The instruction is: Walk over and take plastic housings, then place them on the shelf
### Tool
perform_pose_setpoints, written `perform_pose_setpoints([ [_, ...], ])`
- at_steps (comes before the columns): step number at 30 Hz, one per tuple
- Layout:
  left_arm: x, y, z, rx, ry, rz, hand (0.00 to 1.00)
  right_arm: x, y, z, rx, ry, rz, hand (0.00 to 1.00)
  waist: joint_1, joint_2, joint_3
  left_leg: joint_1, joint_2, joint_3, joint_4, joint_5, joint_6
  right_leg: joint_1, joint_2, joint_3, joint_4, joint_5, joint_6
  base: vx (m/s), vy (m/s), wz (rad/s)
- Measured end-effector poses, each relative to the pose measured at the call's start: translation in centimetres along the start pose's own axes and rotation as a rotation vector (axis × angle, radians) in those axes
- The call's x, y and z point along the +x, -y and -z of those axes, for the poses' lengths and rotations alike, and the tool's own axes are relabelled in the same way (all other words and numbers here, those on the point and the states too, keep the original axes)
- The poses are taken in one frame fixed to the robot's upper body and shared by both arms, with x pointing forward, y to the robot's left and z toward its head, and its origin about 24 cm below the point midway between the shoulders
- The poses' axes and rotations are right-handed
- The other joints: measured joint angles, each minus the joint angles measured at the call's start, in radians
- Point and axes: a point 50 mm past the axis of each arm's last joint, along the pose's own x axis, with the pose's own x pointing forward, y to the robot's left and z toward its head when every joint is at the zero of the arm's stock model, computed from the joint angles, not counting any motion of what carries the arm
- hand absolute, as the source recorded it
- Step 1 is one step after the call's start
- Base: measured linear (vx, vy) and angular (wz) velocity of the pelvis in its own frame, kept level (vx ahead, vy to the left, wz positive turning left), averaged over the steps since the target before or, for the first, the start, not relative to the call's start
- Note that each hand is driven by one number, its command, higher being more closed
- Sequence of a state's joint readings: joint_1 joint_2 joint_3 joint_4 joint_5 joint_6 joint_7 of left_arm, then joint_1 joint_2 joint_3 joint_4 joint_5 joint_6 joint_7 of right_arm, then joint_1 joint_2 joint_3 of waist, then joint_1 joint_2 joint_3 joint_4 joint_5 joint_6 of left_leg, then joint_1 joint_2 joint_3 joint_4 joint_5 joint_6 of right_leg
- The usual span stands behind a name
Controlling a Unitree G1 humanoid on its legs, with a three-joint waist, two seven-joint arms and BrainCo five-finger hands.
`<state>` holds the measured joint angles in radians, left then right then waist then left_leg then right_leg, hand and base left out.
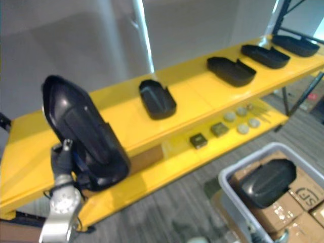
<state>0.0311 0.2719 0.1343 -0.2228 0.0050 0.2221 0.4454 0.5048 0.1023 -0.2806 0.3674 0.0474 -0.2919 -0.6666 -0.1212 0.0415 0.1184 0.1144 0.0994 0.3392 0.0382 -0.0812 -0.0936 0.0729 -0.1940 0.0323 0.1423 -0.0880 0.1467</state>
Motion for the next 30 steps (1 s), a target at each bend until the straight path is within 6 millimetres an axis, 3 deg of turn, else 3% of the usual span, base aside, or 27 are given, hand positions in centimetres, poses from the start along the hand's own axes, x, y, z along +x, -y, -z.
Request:
perform_pose_setpoints([
  [3, 3.8, -1.1, 1.3, 0.126, -0.109, -0.002, 1.00, -0.5, 0.1, 2.4, -0.050, -0.136, -0.042, 0.00, -0.007, -0.005, -0.028, 0.015, 0.001, 0.025, -0.033, 0.001, -0.009, -0.003, 0.003, 0.005, -0.021, 0.000, 0.000, -0.08, -0.019, -0.19],
  [5, 5.2, -1.9, 2.9, 0.176, -0.223, -0.005, 1.00, -0.5, 0.2, 3.1, -0.067, -0.180, -0.054, 0.00, -0.013, -0.004, -0.032, 0.026, 0.006, 0.044, -0.041, 0.007, -0.017, -0.002, 0.006, 0.015, -0.034, 0.000, 0.000, -0.03, -0.034, -0.26],
  [8, 6.4, -3.0, 5.5, 0.235, -0.397, 0.005, 1.00, -0.2, 0.7, 3.7, -0.102, -0.207, -0.081, 0.00, -0.049, 0.003, -0.033, 0.036, 0.014, 0.053, -0.070, 0.035, -0.024, -0.010, 0.025, 0.025, -0.034, 0.000, 0.000, -0.01, -0.054, -0.11],
  [11, 7.9, -3.9, 6.2, 0.269, -0.490, 0.009, 1.00, 0.0, 1.0, 4.0, -0.114, -0.220, -0.092, 0.00, -0.061, 0.003, -0.032, 0.043, 0.018, 0.063, -0.089, 0.055, -0.035, -0.023, 0.041, 0.037, -0.034, 0.002, -0.002, 0.02, -0.046, -0.13],
  [14, 9.3, -5.1, 5.8, 0.296, -0.535, 0.001, 1.00, 0.1, 1.2, 4.5, -0.141, -0.236, -0.107, 0.00, -0.061, 0.009, -0.027, 0.062, 0.019, 0.085, -0.083, 0.058, -0.036, -0.021, 0.043, 0.053, -0.035, 0.002, -0.003, 0.05, -0.024, -0.20],
  [22, 12.7, -8.3, 1.2, 0.384, -0.432, -0.099, 1.00, -0.4, 1.1, 5.7, -0.186, -0.303, -0.176, 0.00, -0.086, 0.036, 0.007, 0.047, 0.020, 0.088, -0.080, 0.053, -0.036, -0.039, 0.045, 0.057, -0.034, 0.003, -0.005, -0.02, -0.013, -0.03],
  [26, 13.4, -9.5, -0.1, 0.408, -0.430, -0.124, 1.00, 0.0, 1.0, 5.5, -0.194, -0.305, -0.212, 0.00, -0.098, 0.021, 0.039, 0.013, 0.027, 0.092, -0.080, 0.057, -0.037, -0.074, 0.055, 0.068, -0.043, 0.023, -0.008, -0.04, -0.032, -0.05],
  [30, 13.6, -9.9, 0.1, 0.416, -0.485, -0.116, 1.00, 0.2, 0.7, 5.0, -0.180, -0.286, -0.233, 0.00, -0.114, 0.001, 0.066, -0.006, 0.028, 0.096, -0.073, 0.062, -0.036, -0.092, 0.057, 0.078, -0.050, 0.032, -0.009, 0.00, -0.018, -0.04],
])
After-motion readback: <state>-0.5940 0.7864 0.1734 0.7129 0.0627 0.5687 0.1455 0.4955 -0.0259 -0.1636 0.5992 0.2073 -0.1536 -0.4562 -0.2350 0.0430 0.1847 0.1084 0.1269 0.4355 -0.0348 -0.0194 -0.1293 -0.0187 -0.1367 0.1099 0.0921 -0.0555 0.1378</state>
